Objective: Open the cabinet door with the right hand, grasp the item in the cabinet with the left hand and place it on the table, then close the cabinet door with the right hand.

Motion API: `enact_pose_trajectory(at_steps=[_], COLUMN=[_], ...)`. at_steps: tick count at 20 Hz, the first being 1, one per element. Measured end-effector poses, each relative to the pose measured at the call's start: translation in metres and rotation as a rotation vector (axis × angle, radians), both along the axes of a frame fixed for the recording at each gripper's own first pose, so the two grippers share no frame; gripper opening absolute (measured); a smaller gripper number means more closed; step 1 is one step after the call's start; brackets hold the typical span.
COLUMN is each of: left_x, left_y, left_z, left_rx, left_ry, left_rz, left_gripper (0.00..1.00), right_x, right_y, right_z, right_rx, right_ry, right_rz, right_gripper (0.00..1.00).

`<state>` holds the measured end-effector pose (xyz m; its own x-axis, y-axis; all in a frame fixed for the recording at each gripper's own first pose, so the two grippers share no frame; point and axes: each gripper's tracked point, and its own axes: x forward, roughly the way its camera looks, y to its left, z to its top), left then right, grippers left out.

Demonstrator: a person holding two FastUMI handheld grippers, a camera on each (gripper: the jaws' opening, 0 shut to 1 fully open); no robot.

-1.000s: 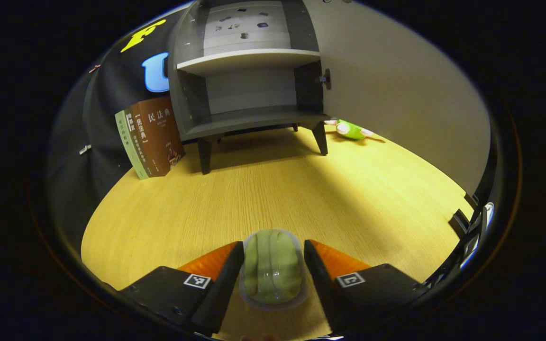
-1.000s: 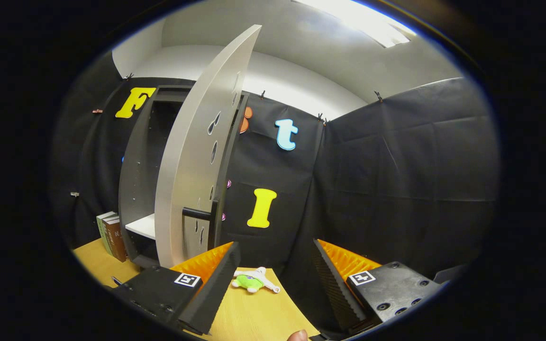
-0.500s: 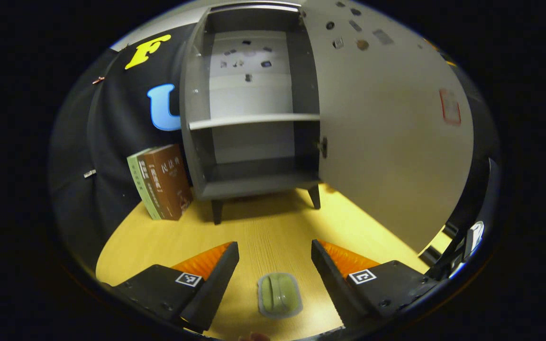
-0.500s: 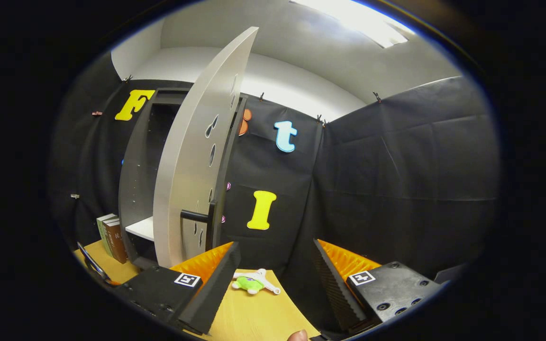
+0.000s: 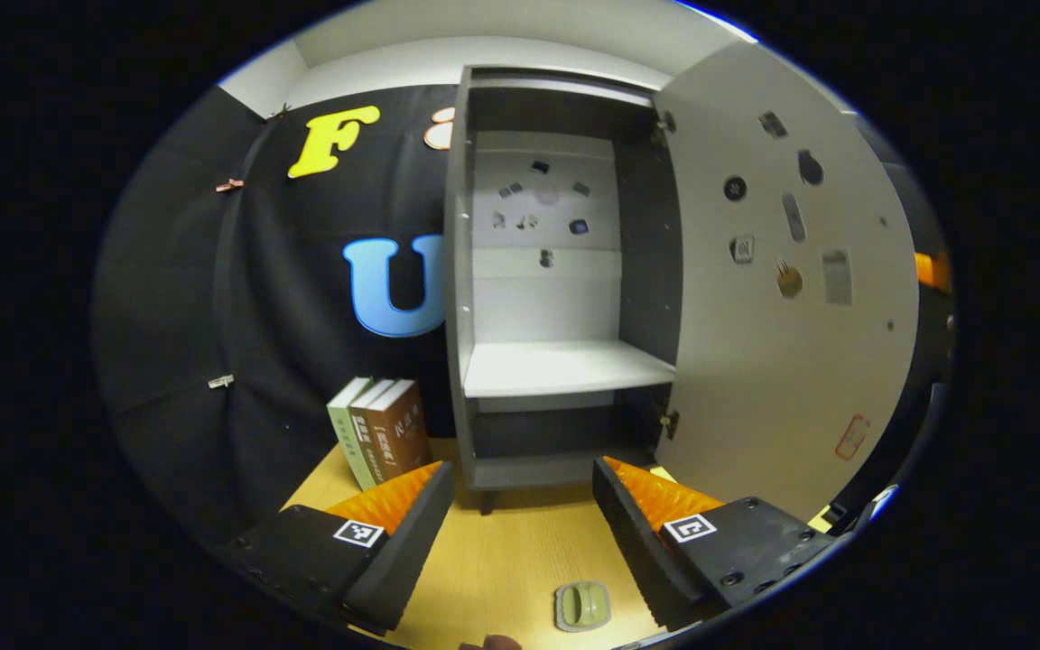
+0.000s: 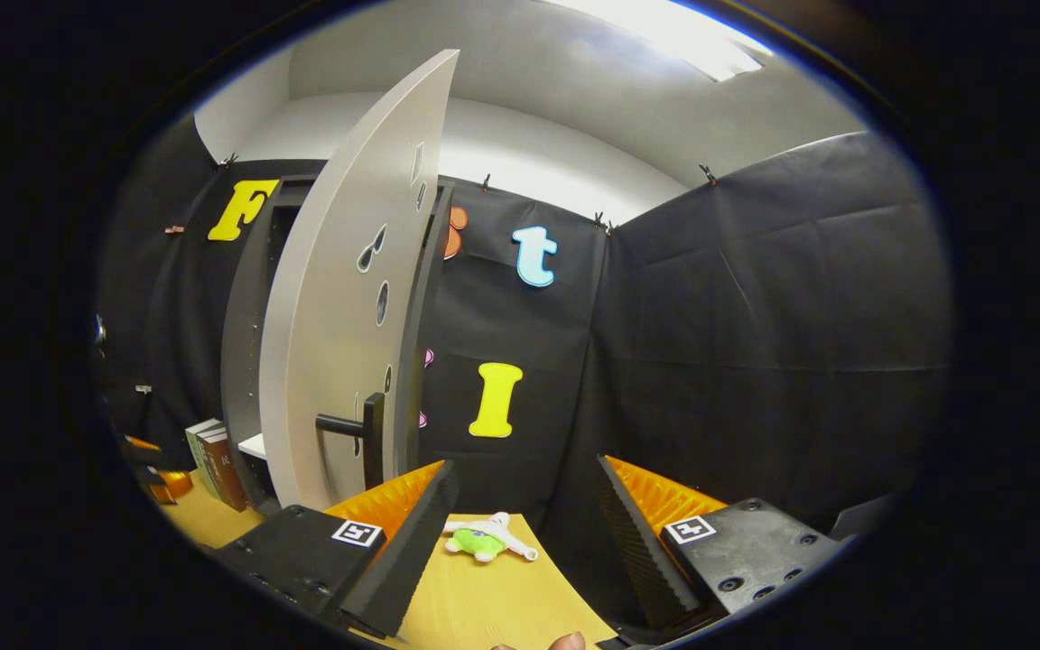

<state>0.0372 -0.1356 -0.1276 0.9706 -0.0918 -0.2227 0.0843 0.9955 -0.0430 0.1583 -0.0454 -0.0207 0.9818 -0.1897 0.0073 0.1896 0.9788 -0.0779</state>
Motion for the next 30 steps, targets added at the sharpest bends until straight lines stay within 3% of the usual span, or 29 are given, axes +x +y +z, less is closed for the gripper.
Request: enact_pose_trajectory(at_steps=[3, 5, 8, 9, 10, 15, 17, 19, 23, 30], left_x=[0.002, 0.003, -0.002, -0.004, -0.007, -0.022, -0.026, -0.03, -0.036, -0.04], left_y=[0.02, 0.037, 0.072, 0.081, 0.085, 0.112, 0.116, 0.122, 0.129, 0.144], left_z=[0.047, 0.076, 0.105, 0.108, 0.107, 0.103, 0.098, 0.097, 0.091, 0.092], left_rx=[-0.041, -0.08, -0.044, -0.033, -0.032, -0.031, -0.044, -0.044, -0.031, -0.021], left_ry=[-0.058, -0.086, -0.136, -0.139, -0.139, -0.139, -0.128, -0.129, -0.126, -0.144], left_rz=[0.018, 0.034, 0.072, 0.086, 0.089, 0.099, 0.086, 0.077, 0.052, 0.04], left_gripper=[0.99, 0.94, 0.99, 0.97, 0.99, 0.94, 0.99, 0.96, 0.96, 0.96], right_x=[0.0, 0.001, 0.003, 0.002, 0.002, -0.002, -0.002, -0.002, -0.01, 0.012], right_y=[0.004, 0.013, 0.02, 0.02, 0.021, 0.041, 0.051, 0.067, 0.111, 0.187], right_z=[0.0, -0.001, 0.001, 0.005, 0.004, -0.001, 0.0, 0.0, 0.002, 0.001], right_rx=[0.036, 0.063, 0.037, 0.024, 0.025, 0.125, 0.116, 0.107, 0.12, 0.118], right_ry=[0.004, 0.008, -0.005, -0.012, -0.012, -0.014, -0.02, -0.02, -0.021, -0.016], right_rz=[0.009, 0.03, 0.025, 0.015, 0.01, -0.002, 0.001, 0.014, 0.058, 0.169], right_gripper=[0.97, 0.97, 0.97, 0.92, 0.95, 0.96, 0.95, 0.95, 0.95, 0.95])
